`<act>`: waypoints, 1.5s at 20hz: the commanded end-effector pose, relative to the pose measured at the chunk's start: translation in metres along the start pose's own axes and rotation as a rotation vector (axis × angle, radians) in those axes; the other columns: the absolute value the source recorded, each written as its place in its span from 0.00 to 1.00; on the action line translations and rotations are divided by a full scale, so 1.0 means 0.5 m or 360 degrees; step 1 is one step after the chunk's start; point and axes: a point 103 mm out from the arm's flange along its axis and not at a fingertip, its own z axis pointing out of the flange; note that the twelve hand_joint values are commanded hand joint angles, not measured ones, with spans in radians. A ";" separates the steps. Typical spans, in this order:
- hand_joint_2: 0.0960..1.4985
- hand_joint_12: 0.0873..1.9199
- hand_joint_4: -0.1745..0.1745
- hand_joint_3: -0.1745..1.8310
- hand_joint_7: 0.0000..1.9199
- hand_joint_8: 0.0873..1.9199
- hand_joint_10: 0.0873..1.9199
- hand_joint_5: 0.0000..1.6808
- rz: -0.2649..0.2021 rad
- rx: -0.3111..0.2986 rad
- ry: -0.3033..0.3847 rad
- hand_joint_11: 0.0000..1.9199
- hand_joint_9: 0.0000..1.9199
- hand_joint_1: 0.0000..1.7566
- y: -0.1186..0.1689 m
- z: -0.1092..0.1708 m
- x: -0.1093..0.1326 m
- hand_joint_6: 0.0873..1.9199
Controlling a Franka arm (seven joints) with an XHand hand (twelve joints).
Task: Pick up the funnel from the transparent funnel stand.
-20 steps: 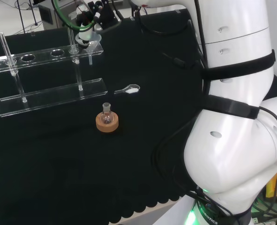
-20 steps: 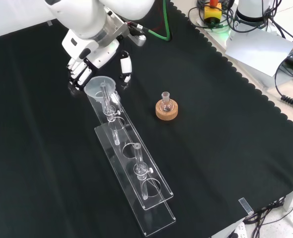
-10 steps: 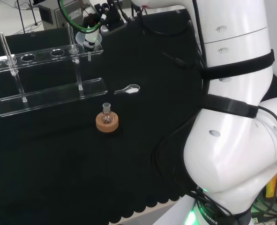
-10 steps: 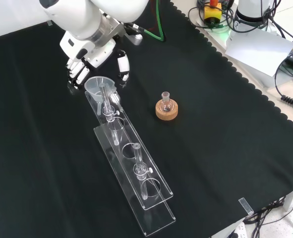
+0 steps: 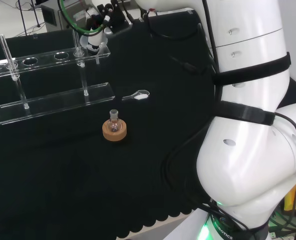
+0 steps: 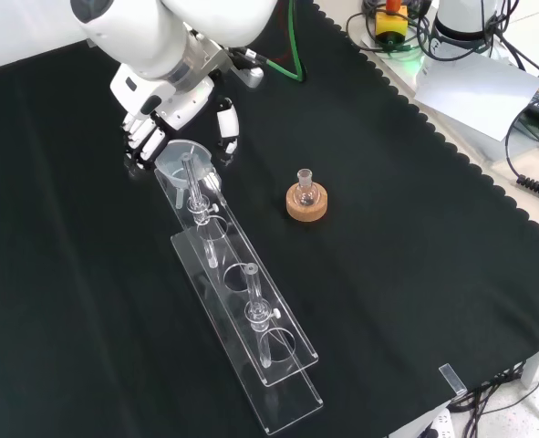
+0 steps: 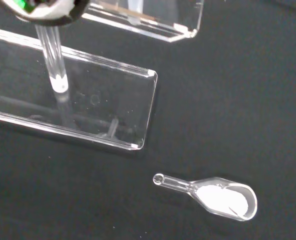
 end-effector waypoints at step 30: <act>0.36 0.72 0.24 0.41 0.00 0.32 0.40 0.12 -0.0039 -0.0026 -0.0022 0.15 0.13 0.44 -0.057 -0.011 0.008 0.00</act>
